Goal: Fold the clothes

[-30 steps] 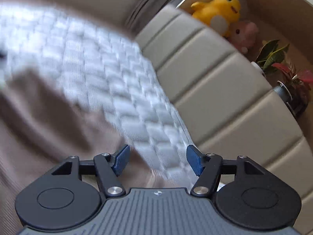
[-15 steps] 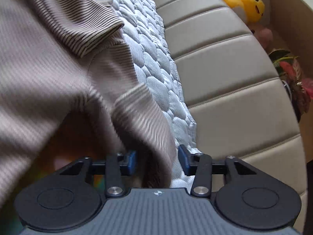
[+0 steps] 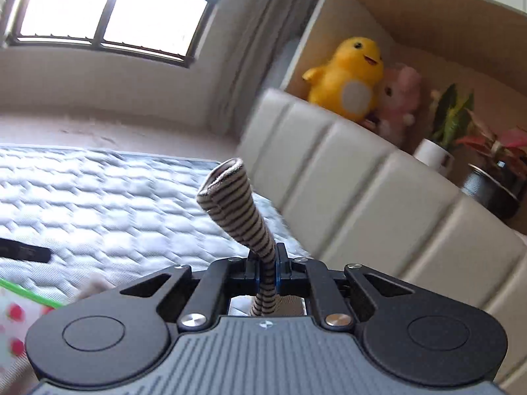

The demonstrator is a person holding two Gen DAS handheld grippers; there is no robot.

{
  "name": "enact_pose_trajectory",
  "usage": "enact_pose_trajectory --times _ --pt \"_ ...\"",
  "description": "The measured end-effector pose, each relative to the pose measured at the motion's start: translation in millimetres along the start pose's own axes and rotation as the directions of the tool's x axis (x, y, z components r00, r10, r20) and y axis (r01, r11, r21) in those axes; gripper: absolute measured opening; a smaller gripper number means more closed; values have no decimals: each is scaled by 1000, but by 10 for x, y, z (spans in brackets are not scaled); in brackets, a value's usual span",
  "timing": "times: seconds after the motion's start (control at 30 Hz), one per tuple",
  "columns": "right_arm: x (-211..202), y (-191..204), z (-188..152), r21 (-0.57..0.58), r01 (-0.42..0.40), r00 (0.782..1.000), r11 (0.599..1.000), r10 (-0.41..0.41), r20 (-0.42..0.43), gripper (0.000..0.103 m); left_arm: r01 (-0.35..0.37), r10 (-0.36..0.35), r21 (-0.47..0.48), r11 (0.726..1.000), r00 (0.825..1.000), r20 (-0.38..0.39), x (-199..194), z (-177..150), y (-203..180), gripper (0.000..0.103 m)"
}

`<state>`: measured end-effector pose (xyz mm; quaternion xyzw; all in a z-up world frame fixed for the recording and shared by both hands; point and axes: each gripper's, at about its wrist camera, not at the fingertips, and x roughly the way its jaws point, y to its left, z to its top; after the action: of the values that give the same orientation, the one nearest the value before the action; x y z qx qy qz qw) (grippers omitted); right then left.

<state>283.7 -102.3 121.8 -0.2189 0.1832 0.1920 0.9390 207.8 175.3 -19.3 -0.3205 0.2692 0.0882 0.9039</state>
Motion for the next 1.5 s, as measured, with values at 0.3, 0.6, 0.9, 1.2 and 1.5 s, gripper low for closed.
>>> enact_pose_trajectory --times 0.3,0.6,0.9,1.2,1.5 --pt "369 1266 -111 -109 -192 979 975 183 -93 8 -19 27 -136 991 998 61 -166 250 410 103" --pt "434 1516 -374 -103 -241 967 965 229 -115 58 -2 4 -142 990 1000 14 -61 215 450 103" --pt "120 860 -939 46 -182 966 982 188 -177 81 165 -188 -128 978 962 -200 284 -122 159 103" --pt "-351 491 -2108 249 -98 956 963 161 -246 87 92 -75 67 993 971 -228 523 -459 -196 66" --pt "31 -44 -1715 342 -9 997 940 37 -74 63 9 -8 216 976 1000 -6 274 -334 -652 38"
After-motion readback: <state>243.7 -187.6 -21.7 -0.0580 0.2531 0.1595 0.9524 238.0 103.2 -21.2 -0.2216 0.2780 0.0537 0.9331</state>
